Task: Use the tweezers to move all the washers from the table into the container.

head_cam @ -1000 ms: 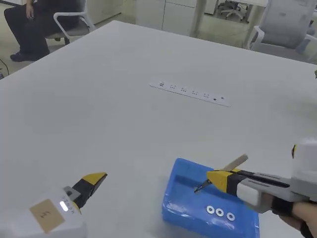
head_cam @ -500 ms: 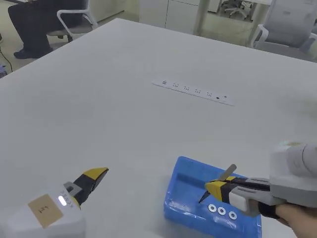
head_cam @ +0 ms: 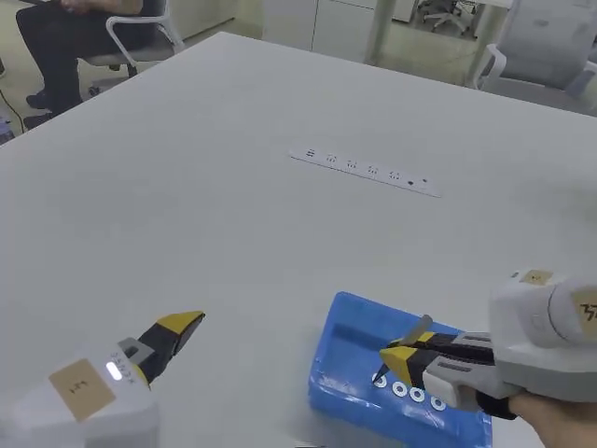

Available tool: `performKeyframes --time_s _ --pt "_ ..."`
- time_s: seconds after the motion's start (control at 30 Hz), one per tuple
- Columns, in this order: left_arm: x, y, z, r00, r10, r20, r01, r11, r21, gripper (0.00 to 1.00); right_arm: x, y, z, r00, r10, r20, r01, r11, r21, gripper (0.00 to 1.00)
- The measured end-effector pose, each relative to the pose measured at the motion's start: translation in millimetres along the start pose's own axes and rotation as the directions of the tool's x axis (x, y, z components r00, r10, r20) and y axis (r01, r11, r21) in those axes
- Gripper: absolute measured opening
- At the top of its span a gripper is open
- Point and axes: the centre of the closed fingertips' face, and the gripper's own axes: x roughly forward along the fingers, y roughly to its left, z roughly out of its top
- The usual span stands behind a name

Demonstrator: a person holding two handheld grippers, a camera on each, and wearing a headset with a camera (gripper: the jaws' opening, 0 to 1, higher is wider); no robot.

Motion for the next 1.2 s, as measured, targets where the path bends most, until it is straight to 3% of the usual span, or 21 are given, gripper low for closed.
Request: performKeyframes --time_s 0.3,0.57,0.73,0.83,1.2 --pt "0.5 -0.5 -0.5 1.0000 -0.002 -0.005 0.002 1.000 0.002 0.92 -18.2 8.3 23.3 0.9948 0.002 0.102 -0.001 1.000 -0.004 0.04" --pt "0.4 -1.6 -1.2 0.9999 -0.006 -0.010 0.006 1.000 0.006 0.92 -40.9 38.6 37.9 0.9796 0.060 0.192 -0.057 0.998 -0.019 0.03" --pt "0.4 -2.1 -1.6 0.9999 -0.008 -0.011 0.008 1.000 0.008 0.92 -47.1 54.0 28.3 0.9777 0.104 0.182 -0.106 0.994 -0.004 0.03" --pt "0.5 -2.3 -2.1 0.9999 -0.009 -0.013 0.009 1.000 0.011 0.91 -46.1 57.4 17.8 0.9811 0.108 0.161 -0.110 0.994 0.007 0.03" --pt "0.7 -3.1 -4.5 0.9997 -0.011 -0.023 0.011 1.000 0.014 0.91 -30.7 64.1 -27.6 0.9915 0.129 0.019 -0.129 0.991 0.025 0.03"
